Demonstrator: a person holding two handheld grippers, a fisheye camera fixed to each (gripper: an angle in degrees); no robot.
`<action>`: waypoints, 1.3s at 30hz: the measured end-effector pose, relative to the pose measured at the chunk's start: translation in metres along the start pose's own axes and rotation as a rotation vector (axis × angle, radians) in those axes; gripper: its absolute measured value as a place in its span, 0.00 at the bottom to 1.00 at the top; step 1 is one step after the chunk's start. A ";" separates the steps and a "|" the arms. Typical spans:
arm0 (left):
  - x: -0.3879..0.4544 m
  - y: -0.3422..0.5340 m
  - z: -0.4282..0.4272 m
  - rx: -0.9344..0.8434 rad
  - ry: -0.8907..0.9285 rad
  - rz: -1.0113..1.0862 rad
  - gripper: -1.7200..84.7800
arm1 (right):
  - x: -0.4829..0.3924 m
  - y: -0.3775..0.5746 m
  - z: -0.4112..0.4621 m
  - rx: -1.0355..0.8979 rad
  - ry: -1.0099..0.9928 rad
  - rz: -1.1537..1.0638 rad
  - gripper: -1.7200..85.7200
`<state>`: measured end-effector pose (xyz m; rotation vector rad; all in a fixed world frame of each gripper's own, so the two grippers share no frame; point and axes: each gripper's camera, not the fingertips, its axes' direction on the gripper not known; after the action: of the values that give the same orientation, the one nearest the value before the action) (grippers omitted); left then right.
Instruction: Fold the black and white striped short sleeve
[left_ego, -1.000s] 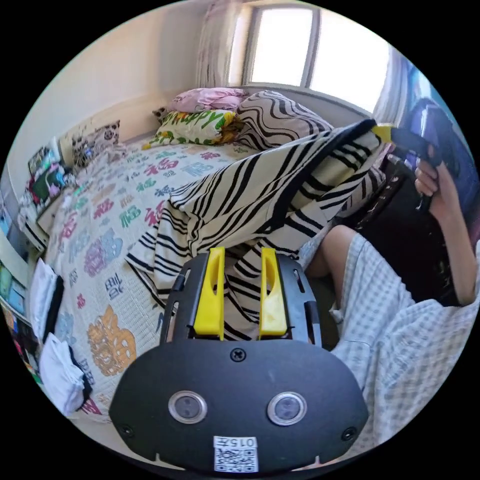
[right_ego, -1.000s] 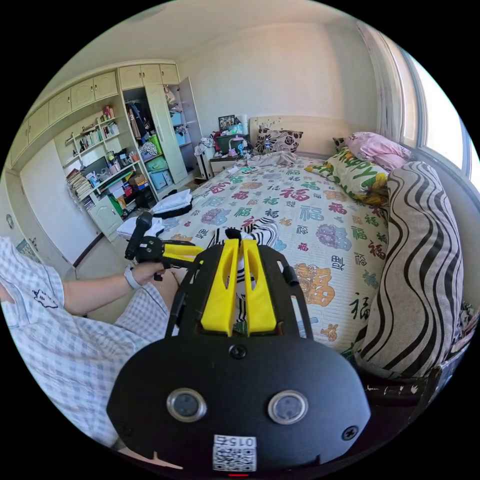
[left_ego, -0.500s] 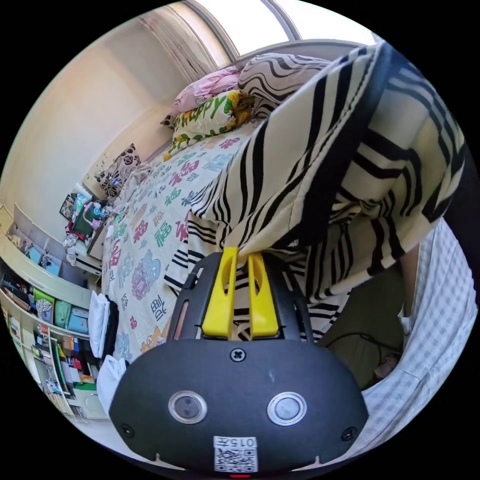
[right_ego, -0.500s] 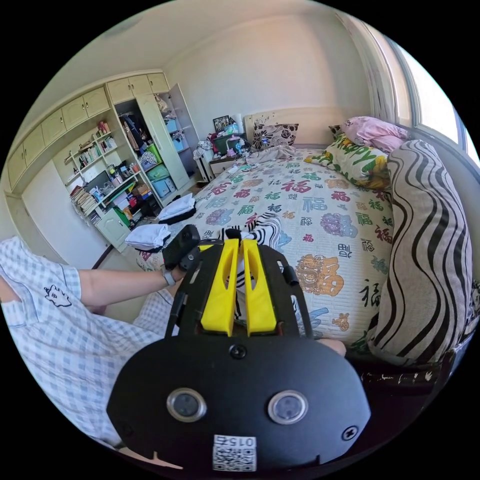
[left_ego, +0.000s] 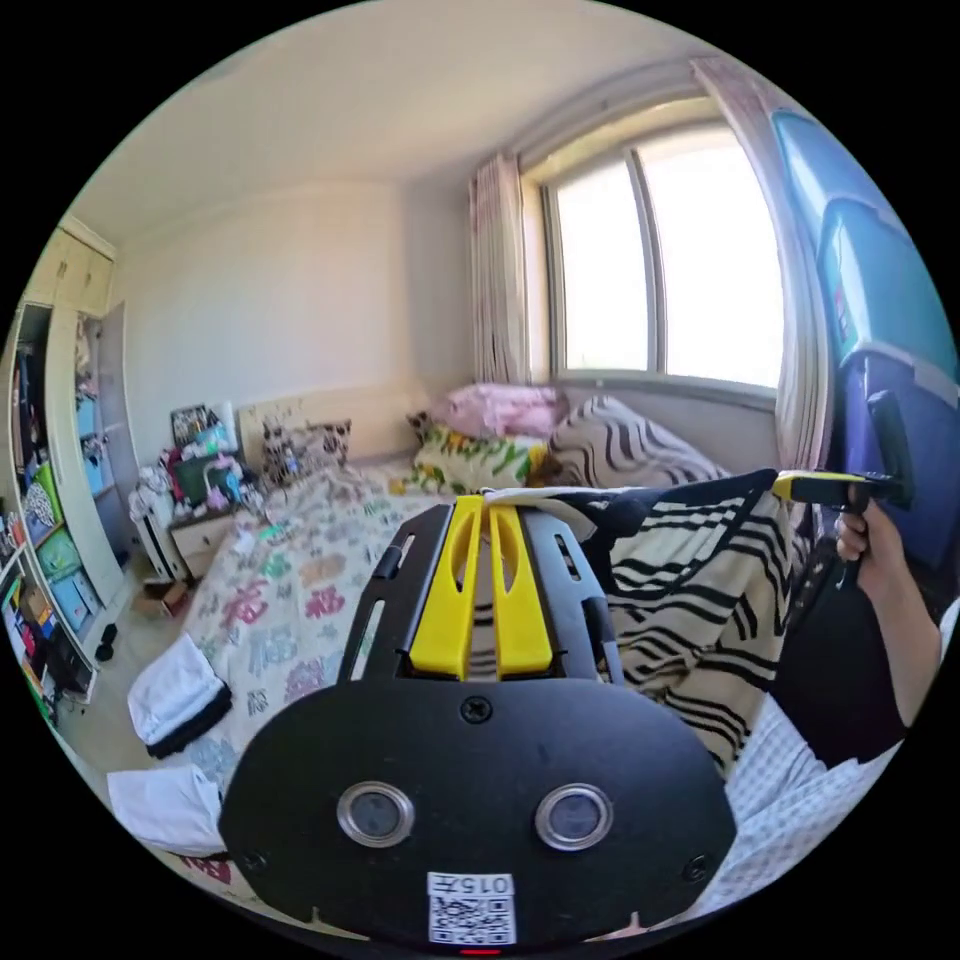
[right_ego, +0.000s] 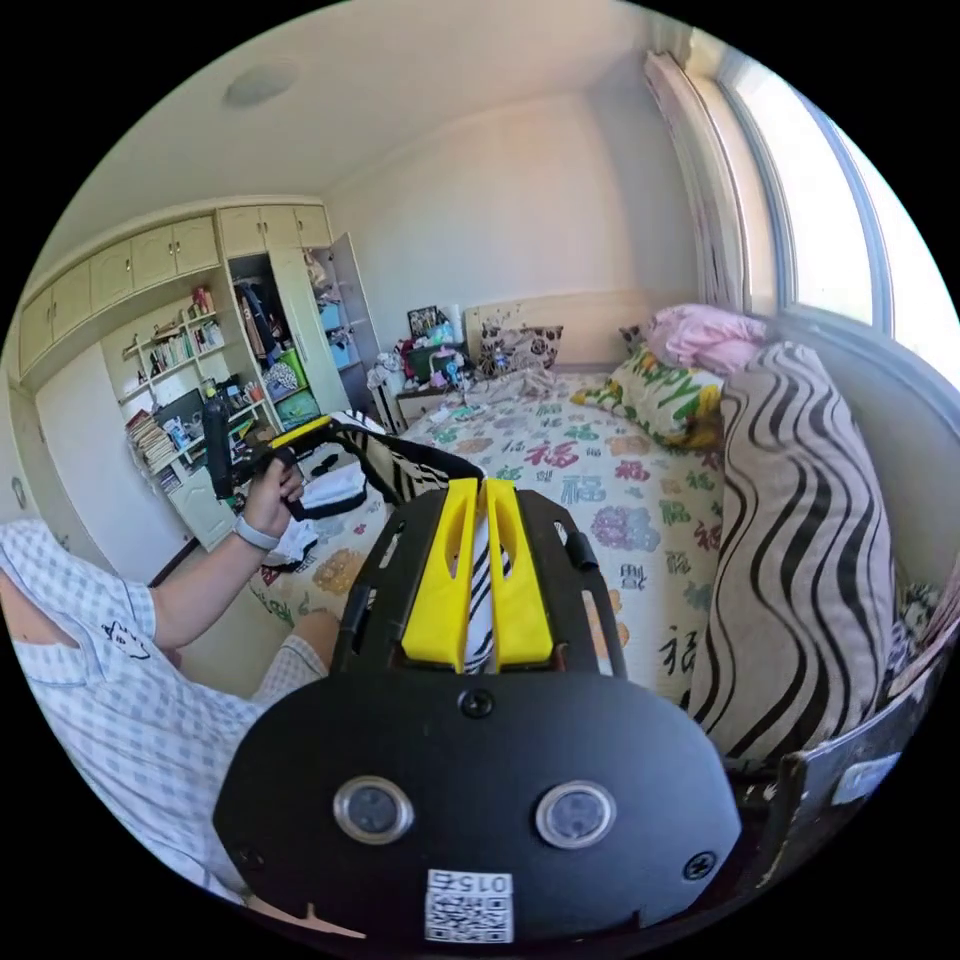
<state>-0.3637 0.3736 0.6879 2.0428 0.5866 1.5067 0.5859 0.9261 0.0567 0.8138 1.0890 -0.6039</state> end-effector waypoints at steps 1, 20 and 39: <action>0.001 -0.009 -0.012 0.029 -0.011 0.009 0.02 | -0.004 -0.004 -0.007 0.021 0.011 -0.023 0.02; -0.033 -0.143 -0.117 0.439 -0.108 0.128 0.02 | -0.084 -0.090 -0.101 0.773 0.481 -0.396 0.02; -0.309 0.141 0.356 -0.698 0.088 -0.324 0.07 | 0.232 -0.123 0.338 -0.391 -0.182 0.062 0.09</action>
<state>-0.1062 0.0167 0.4684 1.2888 0.3318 1.3570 0.7519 0.5707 -0.1146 0.4426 0.9702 -0.3865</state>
